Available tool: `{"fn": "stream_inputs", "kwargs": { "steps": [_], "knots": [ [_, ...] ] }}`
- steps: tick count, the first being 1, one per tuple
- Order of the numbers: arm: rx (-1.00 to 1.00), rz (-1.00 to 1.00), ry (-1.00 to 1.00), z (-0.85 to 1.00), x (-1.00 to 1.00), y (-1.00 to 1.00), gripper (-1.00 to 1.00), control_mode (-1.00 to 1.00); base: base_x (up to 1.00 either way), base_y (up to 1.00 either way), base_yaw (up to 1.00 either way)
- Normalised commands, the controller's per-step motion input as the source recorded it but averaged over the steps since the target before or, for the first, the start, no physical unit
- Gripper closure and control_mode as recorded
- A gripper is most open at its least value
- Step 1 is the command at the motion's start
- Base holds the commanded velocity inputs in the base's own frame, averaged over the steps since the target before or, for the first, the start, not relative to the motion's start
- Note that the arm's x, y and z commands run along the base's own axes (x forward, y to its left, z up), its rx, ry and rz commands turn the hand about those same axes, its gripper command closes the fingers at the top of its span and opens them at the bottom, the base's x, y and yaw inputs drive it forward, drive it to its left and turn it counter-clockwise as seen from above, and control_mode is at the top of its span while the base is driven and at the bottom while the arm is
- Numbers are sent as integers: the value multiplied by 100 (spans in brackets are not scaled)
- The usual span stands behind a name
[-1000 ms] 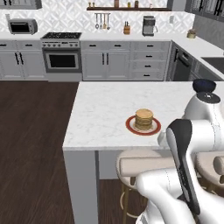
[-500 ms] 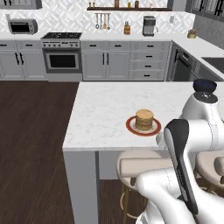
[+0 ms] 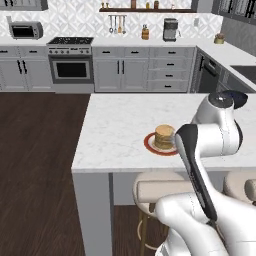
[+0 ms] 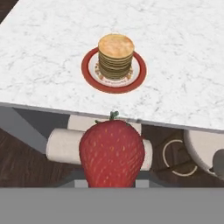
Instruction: Take the strawberry from the fridge and place it on top of the pancake, located on the dining counter.
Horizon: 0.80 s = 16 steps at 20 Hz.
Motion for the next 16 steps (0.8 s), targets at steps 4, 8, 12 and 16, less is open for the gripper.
{"fn": "stream_inputs", "kwargs": {
  "steps": [4, 8, 12, 16],
  "knots": [
    [16, 0, 0, 0, 100, -25, 100, -100, 0, 0, 0],
    [11, 0, 4, 0, 100, -45, 100, -100, 0, 0, 0],
    [0, 0, 7, 0, 99, -16, 100, -100, 0, 0, 0],
    [0, 0, 1, -25, 97, 11, 100, -100, 0, 0, 0]
  ]
}}
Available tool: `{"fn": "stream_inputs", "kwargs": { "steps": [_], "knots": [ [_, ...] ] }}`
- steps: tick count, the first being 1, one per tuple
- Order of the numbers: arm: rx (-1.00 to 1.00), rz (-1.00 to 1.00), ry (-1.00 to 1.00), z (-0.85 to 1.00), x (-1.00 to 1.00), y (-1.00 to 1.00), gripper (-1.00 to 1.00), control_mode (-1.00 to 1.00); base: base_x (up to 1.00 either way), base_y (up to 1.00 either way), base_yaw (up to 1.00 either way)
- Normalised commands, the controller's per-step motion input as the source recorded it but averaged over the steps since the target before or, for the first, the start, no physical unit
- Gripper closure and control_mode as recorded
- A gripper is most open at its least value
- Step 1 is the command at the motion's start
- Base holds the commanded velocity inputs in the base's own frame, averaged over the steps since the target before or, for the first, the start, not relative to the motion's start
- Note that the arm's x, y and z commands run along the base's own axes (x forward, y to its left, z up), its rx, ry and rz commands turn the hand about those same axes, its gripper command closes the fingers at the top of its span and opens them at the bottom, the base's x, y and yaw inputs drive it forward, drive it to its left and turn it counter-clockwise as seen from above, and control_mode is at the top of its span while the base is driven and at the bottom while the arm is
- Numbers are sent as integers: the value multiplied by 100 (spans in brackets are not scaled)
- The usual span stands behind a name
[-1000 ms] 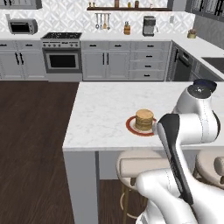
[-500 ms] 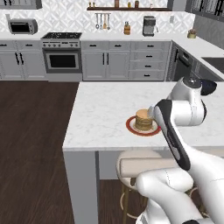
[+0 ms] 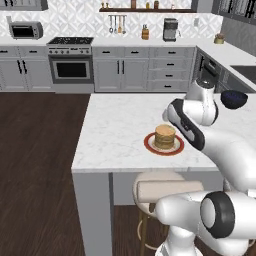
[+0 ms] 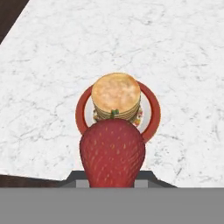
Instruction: Take the strawberry from the fridge and place it on top of the pancake, located on the dining counter.
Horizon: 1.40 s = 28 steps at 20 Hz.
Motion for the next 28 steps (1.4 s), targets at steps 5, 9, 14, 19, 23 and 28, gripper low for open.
{"fn": "stream_inputs", "kwargs": {
  "steps": [5, 9, 14, 19, 23, 28],
  "knots": [
    [-6, 0, 0, -50, 51, 6, 100, -100, 0, 0, 0],
    [-7, 0, 1, -42, 17, -1, 100, -100, 0, 0, 0],
    [-2, 0, 0, -12, 30, -1, 100, -100, 0, 0, 0],
    [0, 0, 0, -22, 32, 0, 100, -100, 0, 0, 0],
    [0, 0, 0, -28, 26, -5, 100, -100, 0, 0, 0],
    [0, 0, 3, -41, 17, -2, 100, -100, 0, 0, 0]
  ]
}}
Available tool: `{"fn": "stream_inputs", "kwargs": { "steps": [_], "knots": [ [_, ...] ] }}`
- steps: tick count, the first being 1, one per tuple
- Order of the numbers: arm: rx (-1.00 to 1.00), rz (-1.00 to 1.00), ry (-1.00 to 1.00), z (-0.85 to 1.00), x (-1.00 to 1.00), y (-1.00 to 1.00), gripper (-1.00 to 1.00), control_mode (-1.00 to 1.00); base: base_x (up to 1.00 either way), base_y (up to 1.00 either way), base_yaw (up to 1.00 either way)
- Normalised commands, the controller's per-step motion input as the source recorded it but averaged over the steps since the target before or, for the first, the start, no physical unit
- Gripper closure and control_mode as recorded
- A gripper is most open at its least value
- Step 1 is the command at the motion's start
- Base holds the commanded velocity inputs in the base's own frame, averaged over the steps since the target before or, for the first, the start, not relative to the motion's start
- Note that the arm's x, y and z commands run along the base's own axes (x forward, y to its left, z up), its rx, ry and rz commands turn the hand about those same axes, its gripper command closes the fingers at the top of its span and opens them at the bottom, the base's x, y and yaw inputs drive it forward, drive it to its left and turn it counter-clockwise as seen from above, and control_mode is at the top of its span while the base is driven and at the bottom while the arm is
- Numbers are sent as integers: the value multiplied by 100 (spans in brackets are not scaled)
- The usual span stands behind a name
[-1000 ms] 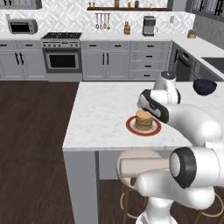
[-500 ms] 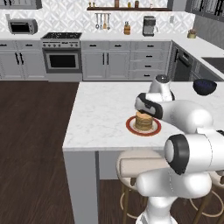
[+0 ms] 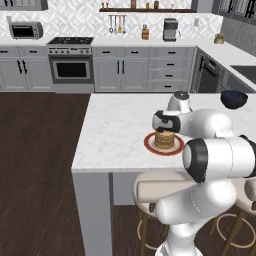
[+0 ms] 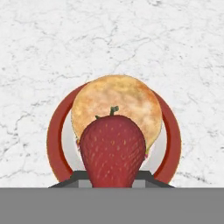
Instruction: Take the strawberry from the fridge and place it on top of the pancake, located on the dining counter.
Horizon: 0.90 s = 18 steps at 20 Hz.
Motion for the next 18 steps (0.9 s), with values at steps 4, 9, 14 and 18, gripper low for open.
{"fn": "stream_inputs", "kwargs": {
  "steps": [4, 9, 14, 18],
  "knots": [
    [0, 0, 1, -24, 13, -7, 100, -100, 0, 0, 0],
    [0, 0, 0, -5, 15, -11, 100, -100, 0, 0, 0],
    [0, 0, 0, -13, 12, -2, 100, -100, 0, 0, 0],
    [0, 0, 1, -17, 0, 0, 100, -100, 0, 0, 0]
  ]
}}
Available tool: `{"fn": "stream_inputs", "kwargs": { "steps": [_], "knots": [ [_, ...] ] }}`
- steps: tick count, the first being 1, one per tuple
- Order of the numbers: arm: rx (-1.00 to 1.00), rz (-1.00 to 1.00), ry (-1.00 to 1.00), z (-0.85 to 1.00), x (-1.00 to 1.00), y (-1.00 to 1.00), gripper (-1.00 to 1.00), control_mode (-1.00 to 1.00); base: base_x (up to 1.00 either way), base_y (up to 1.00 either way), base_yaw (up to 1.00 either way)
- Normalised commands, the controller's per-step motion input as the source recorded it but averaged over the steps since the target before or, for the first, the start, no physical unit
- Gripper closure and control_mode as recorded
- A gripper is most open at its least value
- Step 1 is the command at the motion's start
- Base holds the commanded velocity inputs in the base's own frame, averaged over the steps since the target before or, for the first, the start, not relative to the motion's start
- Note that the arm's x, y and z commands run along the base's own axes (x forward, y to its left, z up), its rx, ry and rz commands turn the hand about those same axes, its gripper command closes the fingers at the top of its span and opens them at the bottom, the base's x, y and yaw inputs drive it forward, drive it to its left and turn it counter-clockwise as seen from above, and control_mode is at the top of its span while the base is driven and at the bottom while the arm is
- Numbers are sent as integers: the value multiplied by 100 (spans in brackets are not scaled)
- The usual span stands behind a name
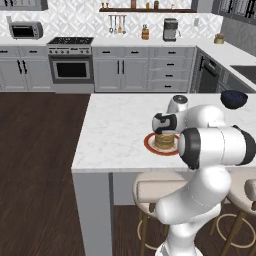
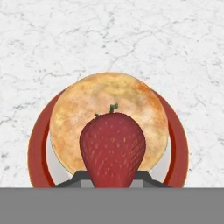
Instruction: Take the strawberry from the fridge and place it on top of the pancake, located on the dining counter.
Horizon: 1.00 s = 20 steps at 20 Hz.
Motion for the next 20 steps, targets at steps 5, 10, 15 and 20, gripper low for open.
{"fn": "stream_inputs", "kwargs": {
  "steps": [5, 10, 15, 20],
  "knots": [
    [0, 0, 1, -12, 0, 0, 100, -100, 0, 0, 0],
    [0, 0, 0, -6, 0, 0, 100, -100, 0, 0, 0],
    [0, 0, 0, 0, 0, 0, -100, -100, 0, 0, 0],
    [0, 0, 0, 0, 1, 0, -100, -100, 0, 0, 0]
  ]
}}
